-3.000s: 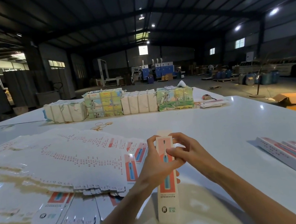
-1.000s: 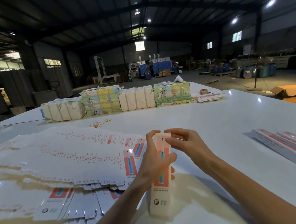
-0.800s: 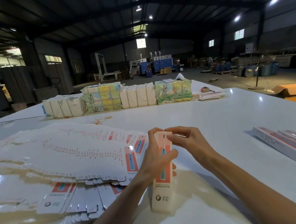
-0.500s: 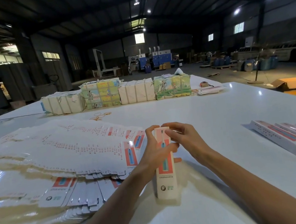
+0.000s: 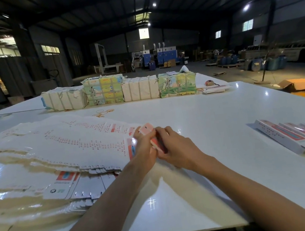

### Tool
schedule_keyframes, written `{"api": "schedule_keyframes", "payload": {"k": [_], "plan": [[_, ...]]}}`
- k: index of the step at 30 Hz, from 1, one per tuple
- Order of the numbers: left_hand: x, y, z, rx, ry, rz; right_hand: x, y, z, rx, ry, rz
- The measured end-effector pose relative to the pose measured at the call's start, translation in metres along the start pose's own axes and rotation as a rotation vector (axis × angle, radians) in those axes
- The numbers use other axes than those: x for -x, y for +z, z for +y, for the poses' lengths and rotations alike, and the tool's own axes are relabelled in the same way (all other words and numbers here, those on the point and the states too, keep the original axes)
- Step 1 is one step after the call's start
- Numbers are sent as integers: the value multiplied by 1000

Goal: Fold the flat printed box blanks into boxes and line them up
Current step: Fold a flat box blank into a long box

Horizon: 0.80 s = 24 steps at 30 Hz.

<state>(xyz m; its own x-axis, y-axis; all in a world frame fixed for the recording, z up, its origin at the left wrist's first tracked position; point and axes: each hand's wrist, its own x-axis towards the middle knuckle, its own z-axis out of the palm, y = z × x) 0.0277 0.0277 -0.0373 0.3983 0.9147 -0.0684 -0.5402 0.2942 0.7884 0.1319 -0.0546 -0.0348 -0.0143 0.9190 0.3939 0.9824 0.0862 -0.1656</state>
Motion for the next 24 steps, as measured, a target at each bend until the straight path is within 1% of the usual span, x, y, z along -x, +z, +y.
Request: {"api": "schedule_keyframes", "payload": {"k": [2,4,6,7,8,10,11,12,13,16,18,21,24], "plan": [[2,3,0,-63,-13,-69,6,3,-2,178,70,3],[6,5,0,-253,-26,-115,11,0,5,183,168,0],[10,5,1,-570,26,-161,13,-7,16,90,243,3],[10,2,2,-793,95,-165,15,-10,24,61,262,5],[7,-3,4,-1045,197,-131,17,-15,34,66,268,11],[1,-21,10,-1586,446,52,24,-24,59,121,307,5],[0,-30,13,-1813,513,150,29,-29,75,145,349,-4],[-1,-39,15,-2000,516,238,35,-33,93,161,396,-8],[-2,-47,16,-2128,468,305,41,-35,109,184,442,-7],[-6,-55,18,-2264,356,391,60,-43,158,343,561,7],[-8,-55,22,-2278,308,456,70,-47,179,428,601,17],[-9,-57,28,-2249,198,459,81,-52,198,637,626,-19],[-6,-62,35,-2216,220,459,90,-58,209,780,651,-80]]}}
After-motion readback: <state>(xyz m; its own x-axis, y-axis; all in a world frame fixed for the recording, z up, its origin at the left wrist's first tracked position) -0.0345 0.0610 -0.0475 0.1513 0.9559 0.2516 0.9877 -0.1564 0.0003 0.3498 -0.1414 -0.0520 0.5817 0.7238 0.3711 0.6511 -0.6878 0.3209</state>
